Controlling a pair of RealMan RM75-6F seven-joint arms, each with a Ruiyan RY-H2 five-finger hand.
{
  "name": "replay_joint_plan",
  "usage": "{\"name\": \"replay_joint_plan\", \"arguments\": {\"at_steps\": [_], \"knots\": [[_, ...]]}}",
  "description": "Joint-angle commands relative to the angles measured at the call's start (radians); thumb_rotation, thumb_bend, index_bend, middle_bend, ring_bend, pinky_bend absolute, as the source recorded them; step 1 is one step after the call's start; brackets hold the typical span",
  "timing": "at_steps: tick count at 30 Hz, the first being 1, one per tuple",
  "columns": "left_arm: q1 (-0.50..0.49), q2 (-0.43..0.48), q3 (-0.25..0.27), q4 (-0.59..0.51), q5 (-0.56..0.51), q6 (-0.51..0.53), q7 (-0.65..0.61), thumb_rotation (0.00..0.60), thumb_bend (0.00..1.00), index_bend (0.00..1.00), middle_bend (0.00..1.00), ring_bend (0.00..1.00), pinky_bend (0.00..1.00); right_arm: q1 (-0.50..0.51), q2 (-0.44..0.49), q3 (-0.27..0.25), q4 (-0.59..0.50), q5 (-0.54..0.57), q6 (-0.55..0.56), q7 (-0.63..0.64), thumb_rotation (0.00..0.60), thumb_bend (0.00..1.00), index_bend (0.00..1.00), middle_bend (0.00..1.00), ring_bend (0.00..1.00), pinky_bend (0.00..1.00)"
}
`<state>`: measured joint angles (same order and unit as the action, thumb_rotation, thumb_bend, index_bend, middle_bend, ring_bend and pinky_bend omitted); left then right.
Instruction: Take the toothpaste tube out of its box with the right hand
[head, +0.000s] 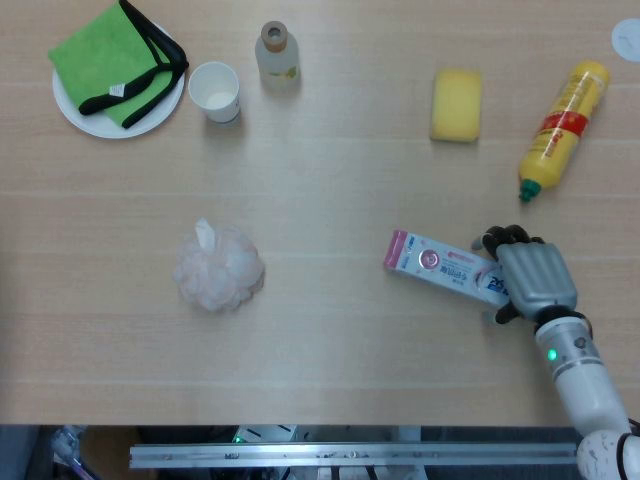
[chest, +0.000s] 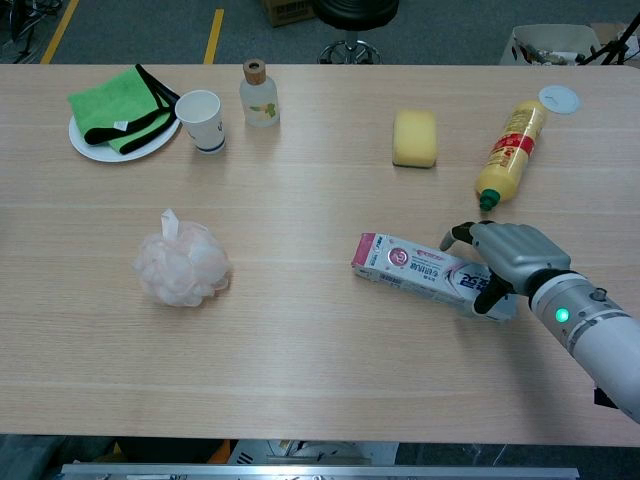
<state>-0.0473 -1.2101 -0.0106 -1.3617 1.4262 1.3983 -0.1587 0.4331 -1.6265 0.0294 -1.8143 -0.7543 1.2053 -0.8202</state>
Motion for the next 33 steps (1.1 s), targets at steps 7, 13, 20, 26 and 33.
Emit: {"name": "replay_joint_plan", "arguments": {"at_steps": [7, 13, 20, 26, 33], "knots": [[0.003, -0.002, 0.000, 0.006, 0.000, -0.001, -0.006, 0.600, 0.16, 0.14, 0.04, 0.09, 0.12, 0.021, -0.002, -0.008, 0.009, 0.023, -0.017, 0.010, 0.600, 0.00, 0.25, 0.22, 0.13, 0.27], [0.006, -0.002, 0.000, 0.007, -0.002, -0.001, -0.008, 0.600, 0.16, 0.14, 0.04, 0.09, 0.13, 0.030, -0.005, -0.013, 0.014, 0.033, -0.007, 0.008, 0.600, 0.00, 0.25, 0.25, 0.16, 0.29], [0.010, -0.002, 0.000, 0.008, -0.003, 0.000, -0.008, 0.600, 0.16, 0.14, 0.04, 0.09, 0.13, 0.035, -0.010, -0.016, 0.019, 0.027, 0.012, 0.014, 0.600, 0.19, 0.25, 0.29, 0.20, 0.33], [0.012, -0.004, -0.001, 0.008, -0.006, -0.001, -0.009, 0.600, 0.16, 0.14, 0.04, 0.09, 0.13, 0.037, -0.013, -0.021, 0.025, 0.024, 0.021, 0.017, 0.600, 0.33, 0.31, 0.35, 0.26, 0.39], [0.014, -0.005, -0.002, 0.010, -0.007, -0.003, -0.010, 0.600, 0.16, 0.14, 0.04, 0.09, 0.13, 0.042, -0.015, -0.024, 0.028, 0.033, 0.018, 0.021, 0.600, 0.40, 0.40, 0.41, 0.33, 0.45]]}}
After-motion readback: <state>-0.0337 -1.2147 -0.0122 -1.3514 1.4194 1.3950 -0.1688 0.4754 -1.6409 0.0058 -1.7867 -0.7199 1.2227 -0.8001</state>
